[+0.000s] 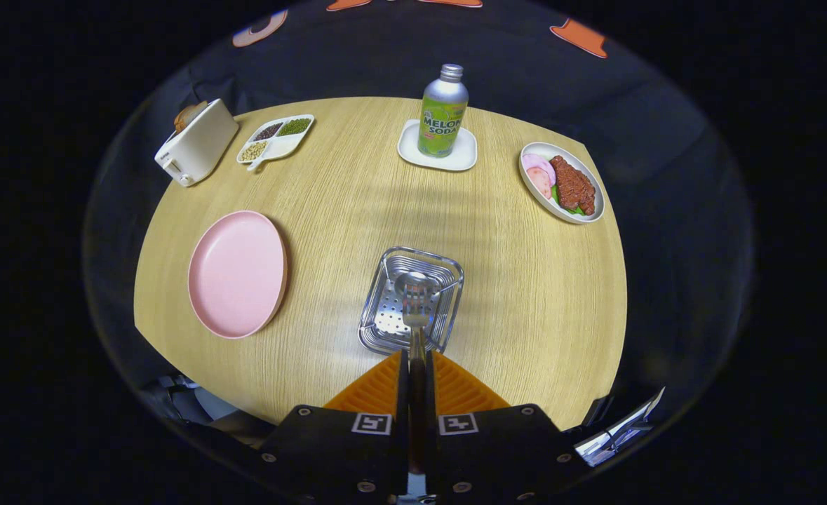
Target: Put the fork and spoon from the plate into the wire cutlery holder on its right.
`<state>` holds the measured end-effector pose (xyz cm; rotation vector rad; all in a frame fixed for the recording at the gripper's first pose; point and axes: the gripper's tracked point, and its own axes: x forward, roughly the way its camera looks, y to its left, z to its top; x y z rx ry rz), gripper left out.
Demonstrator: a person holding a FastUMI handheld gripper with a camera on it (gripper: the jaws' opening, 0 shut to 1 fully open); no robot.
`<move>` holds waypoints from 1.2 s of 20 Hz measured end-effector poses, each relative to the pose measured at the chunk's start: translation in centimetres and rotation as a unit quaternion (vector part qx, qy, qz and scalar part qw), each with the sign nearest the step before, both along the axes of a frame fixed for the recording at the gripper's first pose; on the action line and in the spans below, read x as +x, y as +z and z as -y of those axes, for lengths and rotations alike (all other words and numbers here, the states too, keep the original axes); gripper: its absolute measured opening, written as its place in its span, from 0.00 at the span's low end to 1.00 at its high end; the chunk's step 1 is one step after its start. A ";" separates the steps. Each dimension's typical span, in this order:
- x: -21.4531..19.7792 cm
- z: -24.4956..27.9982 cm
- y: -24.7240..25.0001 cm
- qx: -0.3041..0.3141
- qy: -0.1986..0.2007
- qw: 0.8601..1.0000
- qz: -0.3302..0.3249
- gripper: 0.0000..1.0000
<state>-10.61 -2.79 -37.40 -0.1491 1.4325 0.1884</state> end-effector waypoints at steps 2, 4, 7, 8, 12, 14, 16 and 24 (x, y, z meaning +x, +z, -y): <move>0.5 -0.2 0.6 0.011 -0.002 1.000 0.022 0.11; 1.4 -0.7 1.2 0.023 -0.001 0.998 0.052 0.12; 3.3 -1.4 3.1 0.038 0.002 0.992 0.120 0.14; 4.1 -1.4 3.9 0.041 0.003 0.988 0.146 0.15; 6.7 -2.0 8.4 0.063 -0.008 0.966 0.252 0.23; 8.0 -2.2 11.2 0.074 -0.015 0.948 0.309 0.29; 9.3 -2.5 14.1 0.084 -0.025 0.927 0.364 0.39; 11.7 -1.5 24.1 0.068 -0.046 0.848 0.524 0.72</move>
